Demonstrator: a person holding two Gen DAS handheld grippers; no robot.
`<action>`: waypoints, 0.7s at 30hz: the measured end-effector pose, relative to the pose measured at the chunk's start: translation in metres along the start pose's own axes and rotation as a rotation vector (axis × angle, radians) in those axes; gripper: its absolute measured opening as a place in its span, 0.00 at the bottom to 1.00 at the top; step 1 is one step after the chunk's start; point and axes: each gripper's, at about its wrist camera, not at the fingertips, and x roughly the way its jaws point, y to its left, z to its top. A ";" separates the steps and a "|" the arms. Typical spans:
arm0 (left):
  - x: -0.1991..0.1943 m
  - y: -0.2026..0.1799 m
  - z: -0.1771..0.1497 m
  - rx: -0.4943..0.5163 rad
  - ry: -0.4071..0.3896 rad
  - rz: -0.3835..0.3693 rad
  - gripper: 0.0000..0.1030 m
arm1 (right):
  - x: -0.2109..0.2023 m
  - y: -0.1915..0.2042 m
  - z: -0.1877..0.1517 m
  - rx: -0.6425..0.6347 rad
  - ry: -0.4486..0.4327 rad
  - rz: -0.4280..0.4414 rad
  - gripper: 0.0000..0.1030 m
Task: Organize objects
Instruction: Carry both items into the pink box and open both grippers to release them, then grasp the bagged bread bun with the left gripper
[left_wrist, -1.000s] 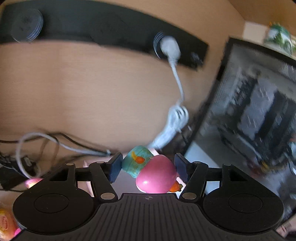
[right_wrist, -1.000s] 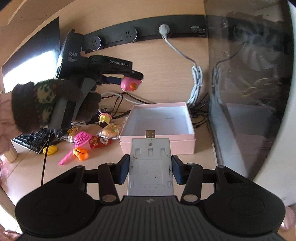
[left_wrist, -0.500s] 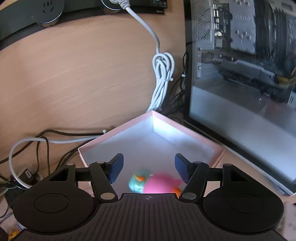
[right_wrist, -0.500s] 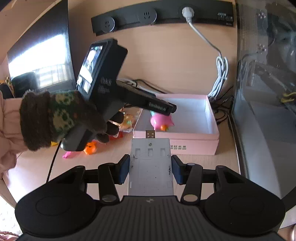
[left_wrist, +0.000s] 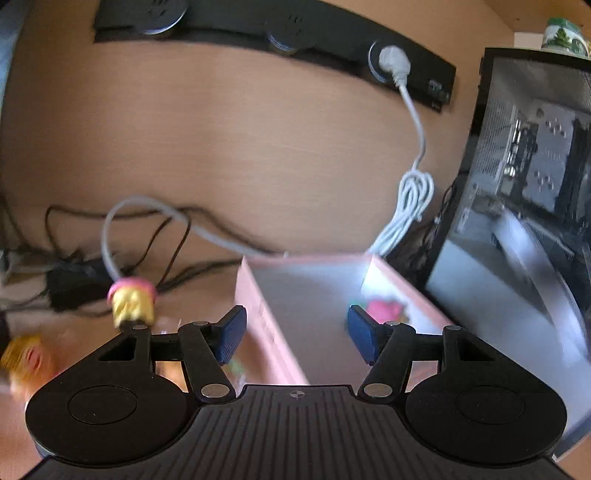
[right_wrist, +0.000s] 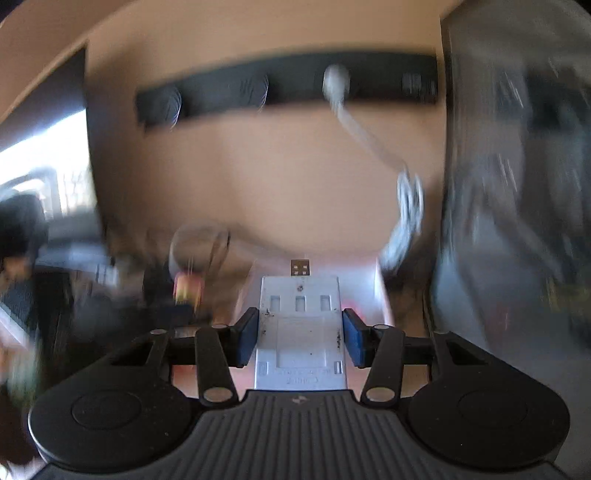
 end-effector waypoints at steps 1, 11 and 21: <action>-0.001 -0.001 -0.004 0.001 0.025 -0.003 0.64 | 0.007 0.001 0.010 0.002 -0.026 -0.023 0.76; -0.040 0.032 -0.049 -0.037 0.147 0.149 0.64 | 0.015 0.021 -0.075 -0.132 0.159 -0.006 0.82; 0.046 0.082 0.021 -0.238 0.309 0.035 0.63 | -0.017 0.052 -0.131 -0.169 0.249 -0.020 0.95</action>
